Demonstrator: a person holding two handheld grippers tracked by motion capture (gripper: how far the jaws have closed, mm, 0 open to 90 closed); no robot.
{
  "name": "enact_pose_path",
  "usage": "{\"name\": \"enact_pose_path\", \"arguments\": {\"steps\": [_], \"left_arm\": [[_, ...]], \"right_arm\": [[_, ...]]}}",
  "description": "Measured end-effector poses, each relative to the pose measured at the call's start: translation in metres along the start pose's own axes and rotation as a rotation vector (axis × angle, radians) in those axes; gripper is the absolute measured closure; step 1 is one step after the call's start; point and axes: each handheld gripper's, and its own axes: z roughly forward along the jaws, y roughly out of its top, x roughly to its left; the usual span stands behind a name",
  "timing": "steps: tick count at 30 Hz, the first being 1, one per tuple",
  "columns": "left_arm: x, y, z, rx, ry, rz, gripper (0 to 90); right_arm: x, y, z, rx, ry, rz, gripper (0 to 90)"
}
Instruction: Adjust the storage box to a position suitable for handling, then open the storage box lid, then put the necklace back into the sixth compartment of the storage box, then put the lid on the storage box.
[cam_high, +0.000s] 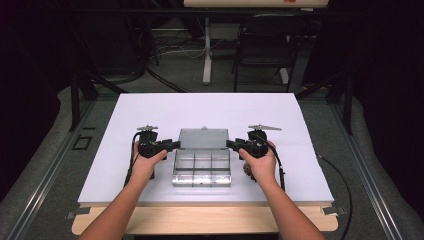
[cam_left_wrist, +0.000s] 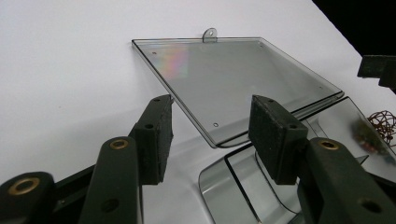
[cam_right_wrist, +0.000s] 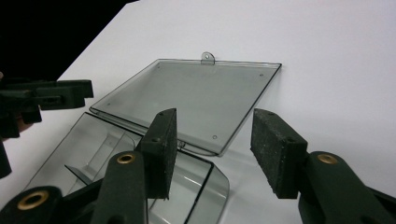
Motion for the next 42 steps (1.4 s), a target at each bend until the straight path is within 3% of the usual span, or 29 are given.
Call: {"name": "enact_pose_path", "arguments": {"steps": [10,18,29,33,42], "left_arm": [[-0.007,-0.003,-0.012,-0.02,-0.01,0.042,49.6],[-0.01,-0.009,-0.017,-0.018,-0.01,0.049,49.9],[-0.009,-0.013,-0.026,-0.027,-0.005,0.053,50.2],[-0.007,-0.014,-0.026,-0.028,-0.004,0.051,50.2],[-0.004,-0.016,-0.029,-0.037,-0.007,0.043,50.2]], "right_arm": [[-0.001,-0.012,-0.022,-0.024,-0.017,-0.081,55.2],[-0.004,-0.019,-0.039,-0.023,-0.042,-0.152,57.5],[-0.017,-0.025,-0.057,-0.022,-0.049,-0.174,61.4],[-0.02,-0.028,-0.058,-0.012,-0.056,-0.199,62.6],[-0.026,-0.033,-0.061,0.0,-0.071,-0.204,62.7]]}}
